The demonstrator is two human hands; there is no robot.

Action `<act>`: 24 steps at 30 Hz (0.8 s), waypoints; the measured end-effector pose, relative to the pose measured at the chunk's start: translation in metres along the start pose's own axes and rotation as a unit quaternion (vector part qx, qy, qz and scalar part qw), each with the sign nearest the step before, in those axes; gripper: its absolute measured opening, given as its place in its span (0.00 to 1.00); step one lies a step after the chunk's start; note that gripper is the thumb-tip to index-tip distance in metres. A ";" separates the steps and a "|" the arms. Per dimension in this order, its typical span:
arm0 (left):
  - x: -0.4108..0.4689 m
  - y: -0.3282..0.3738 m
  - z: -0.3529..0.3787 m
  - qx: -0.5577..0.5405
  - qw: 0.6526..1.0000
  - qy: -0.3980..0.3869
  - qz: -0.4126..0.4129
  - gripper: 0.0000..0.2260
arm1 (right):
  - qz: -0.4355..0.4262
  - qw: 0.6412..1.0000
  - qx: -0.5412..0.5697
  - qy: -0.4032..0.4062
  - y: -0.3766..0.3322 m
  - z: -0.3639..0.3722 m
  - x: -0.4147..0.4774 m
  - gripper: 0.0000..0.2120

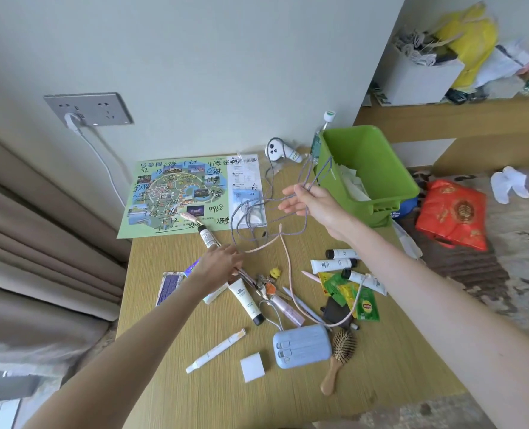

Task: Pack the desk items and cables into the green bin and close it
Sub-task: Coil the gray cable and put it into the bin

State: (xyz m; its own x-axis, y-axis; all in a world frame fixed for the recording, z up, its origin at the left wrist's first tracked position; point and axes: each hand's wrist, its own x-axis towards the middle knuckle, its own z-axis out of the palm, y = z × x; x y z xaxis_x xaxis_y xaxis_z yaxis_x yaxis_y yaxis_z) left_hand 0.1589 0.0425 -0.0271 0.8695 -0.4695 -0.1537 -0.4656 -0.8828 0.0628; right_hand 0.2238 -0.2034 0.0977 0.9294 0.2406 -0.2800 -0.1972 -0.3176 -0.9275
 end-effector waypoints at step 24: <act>0.036 -0.001 -0.299 -0.431 0.844 0.319 -0.007 0.01 | -0.131 0.987 -0.005 -0.095 -0.126 -0.002 0.027 0.18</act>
State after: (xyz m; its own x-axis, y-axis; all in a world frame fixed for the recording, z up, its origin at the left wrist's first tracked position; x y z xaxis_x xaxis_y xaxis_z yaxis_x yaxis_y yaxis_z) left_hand 0.2407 0.0216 0.2624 0.9137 -0.1297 0.3853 -0.4010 -0.4424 0.8021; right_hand 0.2740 -0.1592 0.2073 0.8723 0.4834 -0.0739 0.0452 -0.2302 -0.9721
